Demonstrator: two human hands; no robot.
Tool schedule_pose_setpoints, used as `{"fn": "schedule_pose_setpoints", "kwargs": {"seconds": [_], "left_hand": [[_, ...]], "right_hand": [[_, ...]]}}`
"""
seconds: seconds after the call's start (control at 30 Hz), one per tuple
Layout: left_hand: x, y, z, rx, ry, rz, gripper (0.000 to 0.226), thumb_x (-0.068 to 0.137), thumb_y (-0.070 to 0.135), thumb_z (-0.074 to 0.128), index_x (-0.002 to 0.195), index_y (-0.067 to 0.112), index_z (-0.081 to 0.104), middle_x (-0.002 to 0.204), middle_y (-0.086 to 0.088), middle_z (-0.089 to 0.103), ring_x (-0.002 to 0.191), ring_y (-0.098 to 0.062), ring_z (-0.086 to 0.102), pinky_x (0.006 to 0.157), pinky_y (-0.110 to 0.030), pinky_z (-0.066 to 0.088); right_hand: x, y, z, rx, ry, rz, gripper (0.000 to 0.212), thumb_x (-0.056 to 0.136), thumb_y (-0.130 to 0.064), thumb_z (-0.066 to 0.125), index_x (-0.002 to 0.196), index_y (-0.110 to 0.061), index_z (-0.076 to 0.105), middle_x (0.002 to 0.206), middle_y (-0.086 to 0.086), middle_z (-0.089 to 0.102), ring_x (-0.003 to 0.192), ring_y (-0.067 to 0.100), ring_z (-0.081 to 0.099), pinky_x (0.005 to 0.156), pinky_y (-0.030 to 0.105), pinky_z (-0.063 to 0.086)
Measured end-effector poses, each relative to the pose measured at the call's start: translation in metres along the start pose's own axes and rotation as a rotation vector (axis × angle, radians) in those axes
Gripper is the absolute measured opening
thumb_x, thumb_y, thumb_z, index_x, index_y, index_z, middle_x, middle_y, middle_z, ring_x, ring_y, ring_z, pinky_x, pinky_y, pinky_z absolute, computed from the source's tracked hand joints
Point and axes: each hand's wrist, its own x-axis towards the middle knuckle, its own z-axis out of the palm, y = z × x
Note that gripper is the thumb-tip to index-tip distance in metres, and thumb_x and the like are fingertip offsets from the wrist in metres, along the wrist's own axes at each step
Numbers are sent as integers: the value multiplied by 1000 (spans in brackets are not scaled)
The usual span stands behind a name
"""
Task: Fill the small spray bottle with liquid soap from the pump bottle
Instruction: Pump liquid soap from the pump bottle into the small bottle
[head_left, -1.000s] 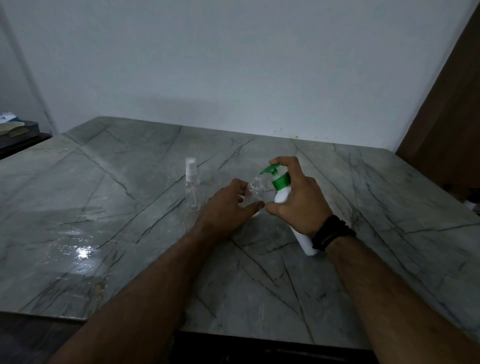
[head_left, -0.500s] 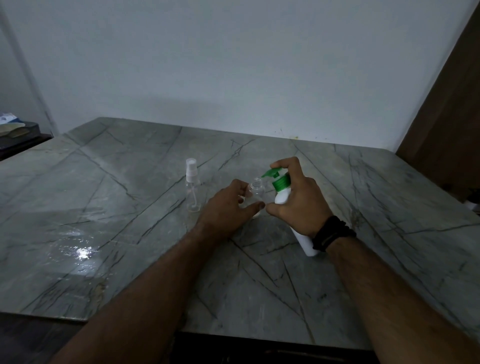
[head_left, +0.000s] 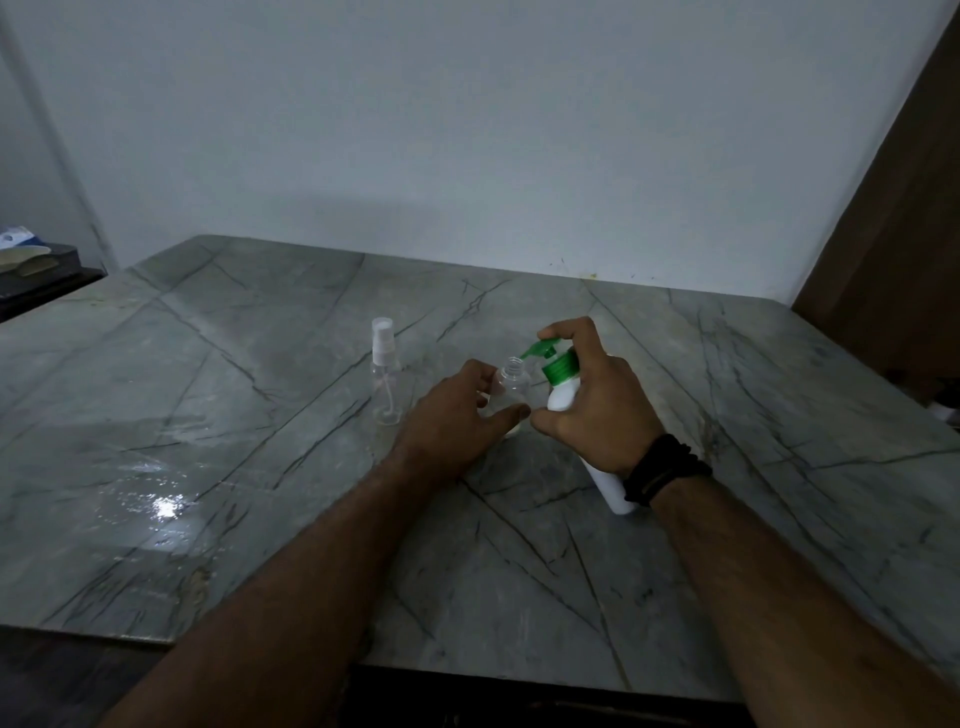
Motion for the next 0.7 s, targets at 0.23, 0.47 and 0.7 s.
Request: {"fn": "schedule_pose_setpoints", "kwargs": {"seconds": [0.23, 0.47, 0.7], "left_hand": [[0, 1, -1, -1, -17, -10, 52, 78, 59, 66, 118, 31, 48, 120, 7, 59, 95, -6, 56, 80, -28, 50], [-2, 4, -1, -2, -8, 0, 51, 80, 56, 67, 119, 28, 49, 120, 6, 60, 97, -7, 56, 79, -27, 48], [-2, 5, -2, 0, -13, -6, 52, 80, 55, 67, 121, 27, 49, 122, 4, 60, 97, -8, 56, 80, -28, 49]], "right_hand": [[0, 0, -1, 5, 5, 4, 74, 62, -26, 80, 124, -33, 40, 87, -16, 59, 71, 6, 59, 70, 25, 43], [-1, -2, 0, 2, 2, 9, 77, 62, -28, 77, 129, -32, 40, 90, -11, 61, 69, 5, 56, 73, 27, 41], [0, -1, 0, 10, -7, 20, 75, 63, -22, 82, 125, -30, 41, 93, -8, 63, 74, 11, 61, 72, 29, 46]]}}
